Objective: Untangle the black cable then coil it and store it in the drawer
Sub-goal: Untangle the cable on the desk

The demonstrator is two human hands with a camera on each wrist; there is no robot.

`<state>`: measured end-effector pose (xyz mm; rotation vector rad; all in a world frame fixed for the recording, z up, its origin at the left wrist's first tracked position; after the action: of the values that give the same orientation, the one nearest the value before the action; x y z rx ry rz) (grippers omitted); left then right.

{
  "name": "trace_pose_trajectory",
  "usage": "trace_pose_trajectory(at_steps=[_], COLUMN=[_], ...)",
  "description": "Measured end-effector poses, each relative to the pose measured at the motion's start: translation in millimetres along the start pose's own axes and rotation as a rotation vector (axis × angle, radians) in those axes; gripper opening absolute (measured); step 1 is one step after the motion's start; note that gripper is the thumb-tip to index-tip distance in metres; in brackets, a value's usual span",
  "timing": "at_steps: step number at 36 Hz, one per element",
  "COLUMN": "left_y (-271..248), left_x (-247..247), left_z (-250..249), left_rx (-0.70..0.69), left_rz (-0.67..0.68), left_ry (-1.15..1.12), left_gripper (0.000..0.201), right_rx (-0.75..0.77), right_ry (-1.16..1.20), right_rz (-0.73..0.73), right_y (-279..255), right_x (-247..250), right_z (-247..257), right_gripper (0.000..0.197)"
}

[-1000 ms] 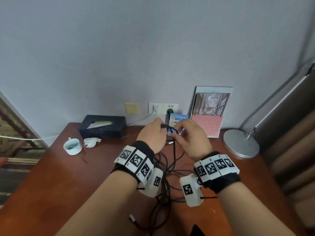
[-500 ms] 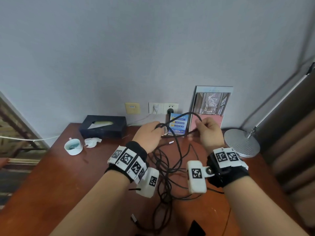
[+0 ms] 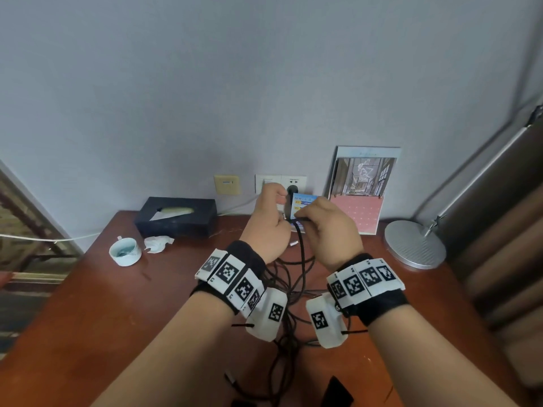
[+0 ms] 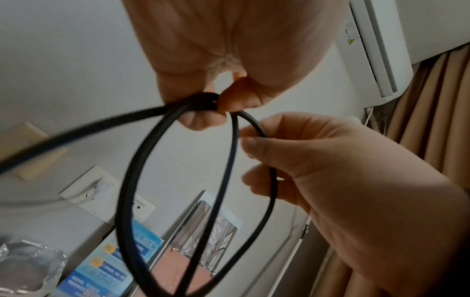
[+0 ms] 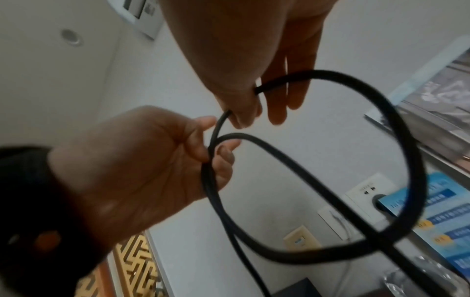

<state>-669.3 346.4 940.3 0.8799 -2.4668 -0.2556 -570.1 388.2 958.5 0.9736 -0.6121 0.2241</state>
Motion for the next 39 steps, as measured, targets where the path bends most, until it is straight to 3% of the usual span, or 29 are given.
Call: trace_pose_trajectory(at_steps=[3,8,13,16,18,21,23,25,27,30,33,35,37,39], left_y=[1,1,-2,-6,-6,-3,-2,-1,-3,-10,-13,-14,-12,-5], left_x=[12,9,5,8,13,16,11,5,-4,-15,-19,-22,-21,-14], left_z=[1,8,27,38,43,44,37,28,20,22,38,53,58,55], left_rx=[-0.035,-0.058,0.012,0.014,0.025,0.044,0.025,-0.014,-0.031,-0.021,-0.065,-0.052,-0.027,-0.044], left_rz=[-0.067,-0.017,0.060,0.073,0.037,0.007,0.039,0.091,0.211,0.395,0.457,0.480,0.452,0.377], left_ry=[-0.001,0.116,0.089,0.132,0.129,0.135,0.175,0.204,0.204,0.227,0.400,0.472,0.473,0.481], left_gripper=[0.045,0.033,0.029,0.026,0.033,0.035,0.032,0.028,0.028,0.028,0.006,0.013,0.020,0.026], right_rx=[-0.098,-0.332,-0.739,-0.899,-0.873,-0.646,-0.509,-0.416,-0.491,-0.799,-1.028,-1.140,-1.147,-0.958], right_ry=[0.064,0.247,0.593,0.636,0.440,0.043,0.007,0.016,0.154,0.463,0.669,0.728,0.649,0.321], right_rz=[-0.074,-0.114,-0.198,-0.237,-0.177,-0.002,0.049,0.125,0.137,0.009,-0.152,-0.252,-0.214,-0.065], right_y=[1,1,-7,-11,-10,-1,3,3,-2,-9,-14,-18,-20,-12], right_x=[11,9,5,10,12,10,3,-7,-12,-8,2,8,7,8], right_z=[-13,-30,-55,-73,-84,-78,-59,-42,-40,-60,-75,-85,-94,-100], right_gripper=[0.019,0.026,0.037,0.032,0.030,0.060,0.067,0.057,0.046,0.034,0.026,0.025,0.023,0.028])
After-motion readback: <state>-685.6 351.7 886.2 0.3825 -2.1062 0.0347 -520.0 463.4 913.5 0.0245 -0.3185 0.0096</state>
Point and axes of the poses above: each hand's wrist, its own y-axis towards the middle knuckle, its own x-axis out of the back of the hand, z = x × y, the point moved 10 cm from there along y, towards the middle knuckle, and after that the axes turned 13 degrees about -z, right-handed, at the moved point
